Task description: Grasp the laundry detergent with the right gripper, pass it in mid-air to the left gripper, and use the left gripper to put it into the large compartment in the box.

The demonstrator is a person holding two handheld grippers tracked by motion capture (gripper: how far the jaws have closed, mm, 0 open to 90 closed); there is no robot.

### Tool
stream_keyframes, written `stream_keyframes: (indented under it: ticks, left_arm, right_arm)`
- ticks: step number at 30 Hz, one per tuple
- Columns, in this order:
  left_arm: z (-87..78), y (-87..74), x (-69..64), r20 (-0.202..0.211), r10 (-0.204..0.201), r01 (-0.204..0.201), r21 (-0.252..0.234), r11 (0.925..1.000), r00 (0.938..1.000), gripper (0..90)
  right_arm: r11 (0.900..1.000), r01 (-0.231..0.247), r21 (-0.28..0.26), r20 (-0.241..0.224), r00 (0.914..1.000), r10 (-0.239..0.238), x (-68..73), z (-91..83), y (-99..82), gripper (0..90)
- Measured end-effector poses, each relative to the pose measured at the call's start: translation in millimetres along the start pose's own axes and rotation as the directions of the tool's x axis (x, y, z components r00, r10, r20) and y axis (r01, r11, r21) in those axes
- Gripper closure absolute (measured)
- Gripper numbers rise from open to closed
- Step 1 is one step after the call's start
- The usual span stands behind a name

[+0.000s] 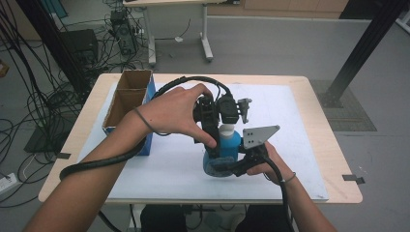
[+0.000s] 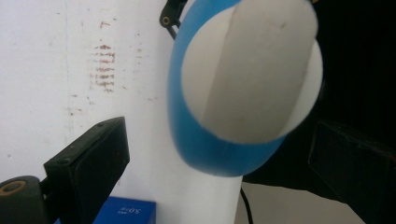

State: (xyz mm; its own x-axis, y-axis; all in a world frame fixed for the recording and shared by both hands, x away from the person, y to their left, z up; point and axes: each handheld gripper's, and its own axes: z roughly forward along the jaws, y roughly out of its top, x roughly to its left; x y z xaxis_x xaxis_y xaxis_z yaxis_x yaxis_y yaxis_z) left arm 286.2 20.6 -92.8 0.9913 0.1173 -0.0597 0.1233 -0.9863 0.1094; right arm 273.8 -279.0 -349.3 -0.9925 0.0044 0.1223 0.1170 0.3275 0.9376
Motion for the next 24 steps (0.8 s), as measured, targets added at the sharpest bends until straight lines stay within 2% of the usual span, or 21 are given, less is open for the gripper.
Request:
stream_keyframes:
  ticks: [4, 5, 8, 17, 24]
  left_arm:
    - [2.0, 3.3, 0.8, 0.011, 0.003, -0.003, 0.017, 0.9999, 0.9999, 6.0]
    - [2.4, 3.5, 1.3, 0.017, 0.005, -0.005, 0.017, 0.9998, 0.9998, 6.0]
    - [2.7, 3.3, 1.5, 0.022, 0.004, -0.004, 0.018, 0.9998, 0.9998, 6.1]
    - [2.3, 3.3, 1.8, 0.033, 0.007, -0.008, 0.016, 0.9998, 0.9994, 6.3]
    - [2.3, 5.5, 4.3, 0.049, 0.008, -0.009, 0.019, 0.9998, 0.9988, 6.9]
  right_arm:
    - [1.0, 0.006, -0.003, -0.033, 0.9994, -0.006, -6.7, 1.3, 2.7, 42.5]
    - [0.9999, 0.011, -0.005, -0.067, 0.9977, -0.012, -13.6, 3.0, 5.2, 42.5]
    - [0.9997, 0.023, 0.007, -0.096, 0.9952, -0.023, -19.9, 6.8, 10.0, 42.5]
    - [0.9988, 0.037, 0.032, -0.129, 0.9911, -0.033, -25.5, 16.6, 14.0, 42.6]
    - [0.9987, 0.034, 0.039, -0.136, 0.9903, -0.028, -27.2, 21.0, 14.7, 42.6]
